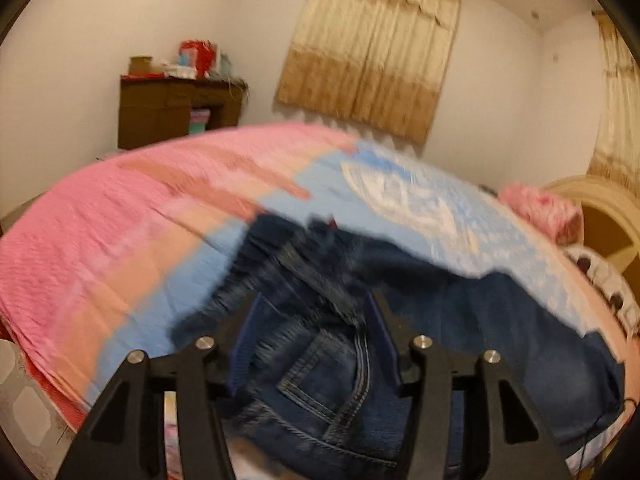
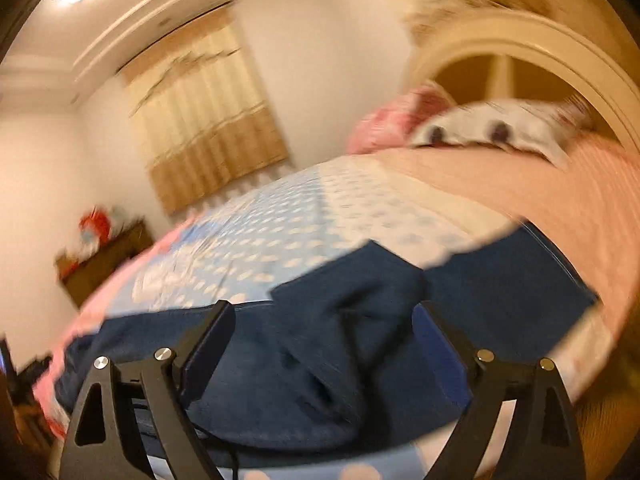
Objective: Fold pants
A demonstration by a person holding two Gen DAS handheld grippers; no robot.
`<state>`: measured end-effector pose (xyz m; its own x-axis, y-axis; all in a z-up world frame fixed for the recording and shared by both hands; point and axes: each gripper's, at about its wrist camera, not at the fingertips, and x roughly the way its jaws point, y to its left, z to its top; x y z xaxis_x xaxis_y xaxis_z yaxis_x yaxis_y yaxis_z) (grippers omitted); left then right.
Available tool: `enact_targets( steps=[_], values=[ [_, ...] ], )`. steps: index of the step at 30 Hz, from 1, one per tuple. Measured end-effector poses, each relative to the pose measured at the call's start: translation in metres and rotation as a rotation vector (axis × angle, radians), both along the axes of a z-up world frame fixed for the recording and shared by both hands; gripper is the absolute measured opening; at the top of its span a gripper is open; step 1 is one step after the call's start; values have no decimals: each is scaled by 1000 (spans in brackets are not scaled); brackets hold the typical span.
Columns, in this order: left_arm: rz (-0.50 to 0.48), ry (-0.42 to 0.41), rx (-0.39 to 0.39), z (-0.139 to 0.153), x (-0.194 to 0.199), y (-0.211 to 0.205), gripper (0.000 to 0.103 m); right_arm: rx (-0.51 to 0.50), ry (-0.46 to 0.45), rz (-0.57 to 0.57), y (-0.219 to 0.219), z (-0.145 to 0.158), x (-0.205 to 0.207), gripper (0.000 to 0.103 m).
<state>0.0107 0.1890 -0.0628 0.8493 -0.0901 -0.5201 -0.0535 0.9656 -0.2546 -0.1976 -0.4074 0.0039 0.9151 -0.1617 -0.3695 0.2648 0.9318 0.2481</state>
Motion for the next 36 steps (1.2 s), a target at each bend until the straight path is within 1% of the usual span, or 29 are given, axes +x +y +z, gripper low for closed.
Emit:
enact_targets(
  steps=[1, 2, 3, 4, 5, 6, 7, 9, 11, 12, 13, 14, 16, 17, 19, 21, 23, 24, 25, 27, 29, 31, 33, 34, 35, 36],
  values=[
    [-9, 31, 7, -9, 5, -5, 55, -49, 22, 20, 9, 2, 14, 91],
    [-14, 45, 13, -13, 1, -6, 55, -126, 63, 29, 21, 3, 33, 89],
    [-9, 82, 38, -24, 6, -8, 55, -205, 110, 42, 34, 2, 56, 80],
    [-3, 98, 52, -29, 3, -9, 54, -231, 129, 58, 39, -2, 66, 66],
    [-2, 86, 63, -33, -2, -11, 54, -252, 165, 88, 45, -6, 90, 60],
    [-1, 74, 71, -33, -5, -12, 55, -248, 181, 95, 47, -13, 97, 50],
    [0, 71, 92, -33, -5, -14, 55, -233, 221, 93, 48, -19, 120, 47],
    [2, 76, 119, -32, -7, -19, 55, -237, 265, 72, 49, -33, 143, 47],
    [7, 72, 126, -32, -7, -22, 55, -248, 288, 87, 49, -43, 159, 47],
    [8, 69, 129, -32, -7, -23, 55, -277, 316, 65, 50, -48, 172, 47],
    [8, 67, 132, -32, -8, -23, 55, -292, 336, 47, 50, -52, 177, 47],
    [9, 66, 136, -33, -7, -24, 55, -294, 379, 27, 46, -59, 189, 47],
    [10, 63, 142, -33, -8, -25, 56, -232, 438, 46, 39, -70, 203, 47],
    [11, 63, 141, -33, -7, -25, 56, -230, 452, 43, 39, -74, 205, 47],
    [9, 63, 137, -33, -6, -24, 56, -260, 451, 43, 42, -74, 203, 47],
    [8, 65, 132, -33, -5, -25, 56, -269, 479, 37, 42, -72, 200, 46],
    [7, 66, 125, -33, -4, -24, 56, -268, 496, 23, 37, -69, 194, 29],
    [7, 66, 124, -32, -4, -24, 57, -247, 496, 26, 32, -68, 191, 14],
    [7, 68, 125, -32, -4, -24, 57, -222, 491, 20, 27, -66, 186, 11],
    [7, 67, 122, -33, -4, -24, 57, -218, 457, -17, 18, -58, 177, 9],
    [7, 71, 115, -33, -4, -23, 57, -216, 387, -52, 5, -42, 158, 8],
    [9, 76, 104, -33, -2, -21, 57, -181, 287, -101, -15, -21, 127, 8],
    [13, 78, 88, -32, -1, -19, 57, -113, 163, -184, -48, -1, 78, 5],
    [15, 80, 86, -32, -1, -19, 58, -85, 130, -205, -60, 1, 64, 5],
    [16, 81, 87, -32, -1, -19, 58, -29, 67, -244, -83, 1, 34, 5],
    [17, 83, 90, -32, 0, -19, 58, 4, 39, -268, -99, -3, 17, 5]
  ],
)
